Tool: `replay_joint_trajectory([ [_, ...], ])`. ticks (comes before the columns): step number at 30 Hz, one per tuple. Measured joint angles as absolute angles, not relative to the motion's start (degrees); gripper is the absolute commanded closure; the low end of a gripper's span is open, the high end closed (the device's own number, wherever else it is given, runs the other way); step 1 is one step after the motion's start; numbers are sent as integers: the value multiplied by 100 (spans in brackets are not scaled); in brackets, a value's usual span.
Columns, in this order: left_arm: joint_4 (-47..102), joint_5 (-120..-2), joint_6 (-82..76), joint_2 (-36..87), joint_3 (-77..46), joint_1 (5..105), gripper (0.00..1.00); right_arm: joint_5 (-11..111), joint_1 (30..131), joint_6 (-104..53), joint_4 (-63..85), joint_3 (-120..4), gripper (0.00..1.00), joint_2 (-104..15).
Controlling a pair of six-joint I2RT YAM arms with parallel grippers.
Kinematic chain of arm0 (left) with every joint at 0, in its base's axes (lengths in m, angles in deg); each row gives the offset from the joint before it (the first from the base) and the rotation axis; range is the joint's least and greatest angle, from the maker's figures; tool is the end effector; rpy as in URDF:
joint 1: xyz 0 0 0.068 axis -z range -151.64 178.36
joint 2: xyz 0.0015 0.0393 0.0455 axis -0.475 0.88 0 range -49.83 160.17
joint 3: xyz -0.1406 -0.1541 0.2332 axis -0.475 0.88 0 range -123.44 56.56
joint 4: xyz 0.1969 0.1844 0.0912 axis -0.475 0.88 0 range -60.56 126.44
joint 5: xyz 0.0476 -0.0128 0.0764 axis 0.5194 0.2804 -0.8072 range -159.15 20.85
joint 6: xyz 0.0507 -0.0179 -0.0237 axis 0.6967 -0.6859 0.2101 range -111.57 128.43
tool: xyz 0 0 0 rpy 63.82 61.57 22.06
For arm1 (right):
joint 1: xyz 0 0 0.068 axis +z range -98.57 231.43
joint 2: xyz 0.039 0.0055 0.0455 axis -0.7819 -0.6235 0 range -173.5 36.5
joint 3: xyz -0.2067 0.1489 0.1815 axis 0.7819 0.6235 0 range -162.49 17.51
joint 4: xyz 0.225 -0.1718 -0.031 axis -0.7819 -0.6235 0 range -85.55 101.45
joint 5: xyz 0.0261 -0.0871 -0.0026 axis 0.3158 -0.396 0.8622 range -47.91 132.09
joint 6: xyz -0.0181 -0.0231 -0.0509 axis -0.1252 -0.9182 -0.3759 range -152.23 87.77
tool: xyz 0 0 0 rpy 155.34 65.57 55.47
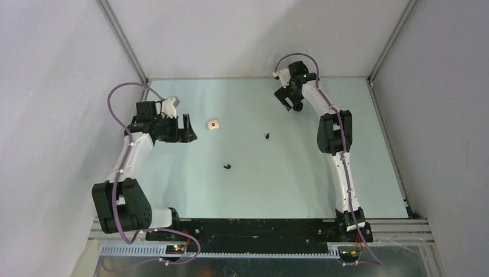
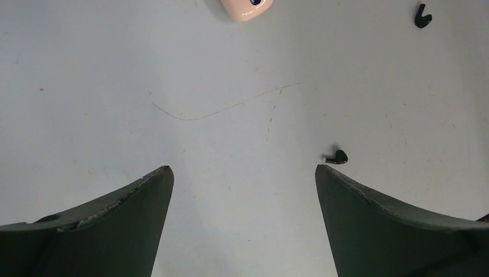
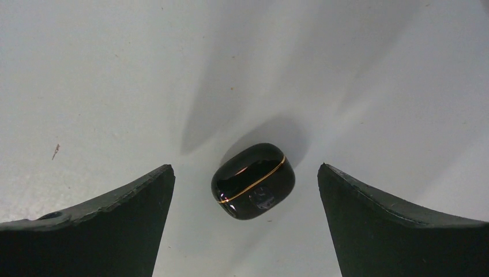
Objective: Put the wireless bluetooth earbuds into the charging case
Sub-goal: Adjust the charging case at the center of the board.
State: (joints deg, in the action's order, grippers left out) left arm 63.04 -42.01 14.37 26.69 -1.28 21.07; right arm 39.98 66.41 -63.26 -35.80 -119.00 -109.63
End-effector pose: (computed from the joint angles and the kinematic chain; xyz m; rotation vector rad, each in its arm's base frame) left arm 0.2922 0.0177 0.2923 0.1694 2.3990 -0.4806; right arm 0.5927 0.1570 0.2000 -0.9913 2.3708 -0.1537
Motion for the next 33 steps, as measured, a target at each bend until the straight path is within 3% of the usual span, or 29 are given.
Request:
replay_joint_trajectory([
  [7, 6298, -4199, 1450, 2671, -128, 1928, 1, 4494, 6434, -6159, -3805, -11961, 5, -11116],
  [19, 6243, -4160, 1452, 2703, -126, 1851, 1, 5159, 6436, -5707, -3991, -11318, 37, -10805],
  [33, 6167, -3928, 1448, 2706, -28, 1818, 1, 5178, 6869, -3996, -4150, -8333, 36, -8696],
])
